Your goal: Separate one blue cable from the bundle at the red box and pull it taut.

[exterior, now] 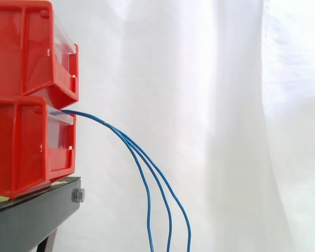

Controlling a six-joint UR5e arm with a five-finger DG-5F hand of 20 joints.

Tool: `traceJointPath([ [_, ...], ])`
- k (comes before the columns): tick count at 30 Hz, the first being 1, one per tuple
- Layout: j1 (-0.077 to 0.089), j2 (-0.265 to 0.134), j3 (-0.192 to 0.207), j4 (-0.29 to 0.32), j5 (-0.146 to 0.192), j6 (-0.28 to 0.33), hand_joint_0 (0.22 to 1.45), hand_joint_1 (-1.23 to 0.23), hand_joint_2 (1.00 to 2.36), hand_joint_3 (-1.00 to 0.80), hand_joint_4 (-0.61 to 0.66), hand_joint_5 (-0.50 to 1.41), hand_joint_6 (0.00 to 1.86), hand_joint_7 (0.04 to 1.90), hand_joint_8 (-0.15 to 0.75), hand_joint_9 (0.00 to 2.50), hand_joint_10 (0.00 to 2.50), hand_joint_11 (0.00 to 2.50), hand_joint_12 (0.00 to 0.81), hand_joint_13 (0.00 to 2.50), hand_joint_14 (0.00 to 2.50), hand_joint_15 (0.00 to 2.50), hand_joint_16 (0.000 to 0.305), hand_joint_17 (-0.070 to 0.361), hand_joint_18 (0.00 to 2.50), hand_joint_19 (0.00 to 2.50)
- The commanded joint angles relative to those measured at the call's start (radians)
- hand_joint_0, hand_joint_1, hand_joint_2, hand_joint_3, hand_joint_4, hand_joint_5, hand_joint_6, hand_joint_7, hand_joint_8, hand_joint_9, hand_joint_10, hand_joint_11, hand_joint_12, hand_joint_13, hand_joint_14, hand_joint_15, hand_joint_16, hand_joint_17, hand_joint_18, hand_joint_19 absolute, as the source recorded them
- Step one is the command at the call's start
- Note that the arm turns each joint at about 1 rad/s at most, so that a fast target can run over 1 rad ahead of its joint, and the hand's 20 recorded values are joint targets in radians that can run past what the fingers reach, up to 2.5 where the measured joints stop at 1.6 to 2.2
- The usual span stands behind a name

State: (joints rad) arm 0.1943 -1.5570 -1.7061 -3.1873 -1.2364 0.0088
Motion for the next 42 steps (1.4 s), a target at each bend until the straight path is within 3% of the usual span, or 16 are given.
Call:
traceJointPath([
  [1, -0.001, 0.000, 0.000, 0.001, 0.000, -0.001, 0.47, -0.71, 1.00, -0.50, 0.14, -0.20, 0.50, 0.83, 0.272, 0.47, 0.01, 0.41, 0.375, 0.35, 0.01, 0.30, 0.057, 0.129, 0.18, 0.52],
  [18, 0.001, 0.000, -0.001, 0.000, -0.003, 0.000, 0.44, -0.71, 1.00, -0.50, 0.15, -0.20, 0.50, 0.84, 0.286, 0.57, 0.01, 0.42, 0.367, 0.50, 0.01, 0.33, 0.054, 0.121, 0.31, 0.50],
  [25, 0.005, -0.008, -0.001, 0.018, 0.002, -0.036, 0.45, -0.68, 1.00, -0.50, 0.16, -0.18, 0.50, 0.83, 0.298, 0.62, 0.01, 0.43, 0.367, 0.55, 0.01, 0.35, 0.053, 0.119, 0.36, 0.51],
  [28, 0.005, -0.015, 0.000, 0.059, 0.026, -0.058, 0.45, -0.68, 1.00, -0.50, 0.17, -0.18, 0.50, 0.84, 0.296, 0.62, 0.01, 0.43, 0.365, 0.56, 0.01, 0.36, 0.052, 0.118, 0.37, 0.52],
  [33, 0.005, -0.084, 0.000, 0.133, 0.063, -0.059, 0.45, -0.68, 1.00, -0.50, 0.17, -0.18, 0.50, 0.84, 0.300, 0.64, 0.01, 0.43, 0.365, 0.56, 0.01, 0.36, 0.052, 0.117, 0.38, 0.52],
  [36, 0.005, -0.090, 0.000, 0.171, 0.084, -0.064, 0.45, -0.68, 1.00, -0.50, 0.17, -0.18, 0.50, 0.83, 0.301, 0.64, 0.01, 0.44, 0.363, 0.57, 0.01, 0.37, 0.052, 0.116, 0.39, 0.52],
  [37, 0.005, -0.094, 0.000, 0.204, 0.110, -0.066, 0.46, -0.68, 1.00, -0.50, 0.17, -0.18, 0.50, 0.84, 0.300, 0.64, 0.01, 0.44, 0.363, 0.57, 0.01, 0.37, 0.051, 0.115, 0.39, 0.53],
  [38, 0.005, -0.094, 0.000, 0.204, 0.110, -0.066, 0.46, -0.68, 1.00, -0.50, 0.17, -0.18, 0.50, 0.84, 0.299, 0.64, 0.01, 0.45, 0.363, 0.57, 0.01, 0.37, 0.051, 0.115, 0.39, 0.53],
  [40, 0.005, -0.104, 0.000, 0.267, 0.160, -0.066, 0.46, -0.68, 1.00, -0.50, 0.17, -0.18, 0.50, 0.84, 0.299, 0.65, 0.01, 0.45, 0.361, 0.58, 0.01, 0.38, 0.051, 0.114, 0.39, 0.52],
  [42, 0.005, -0.120, 0.000, 0.300, 0.175, -0.067, 0.46, -0.69, 1.00, -0.50, 0.17, -0.18, 0.50, 0.84, 0.299, 0.65, 0.01, 0.44, 0.362, 0.58, 0.01, 0.37, 0.051, 0.114, 0.39, 0.53],
])
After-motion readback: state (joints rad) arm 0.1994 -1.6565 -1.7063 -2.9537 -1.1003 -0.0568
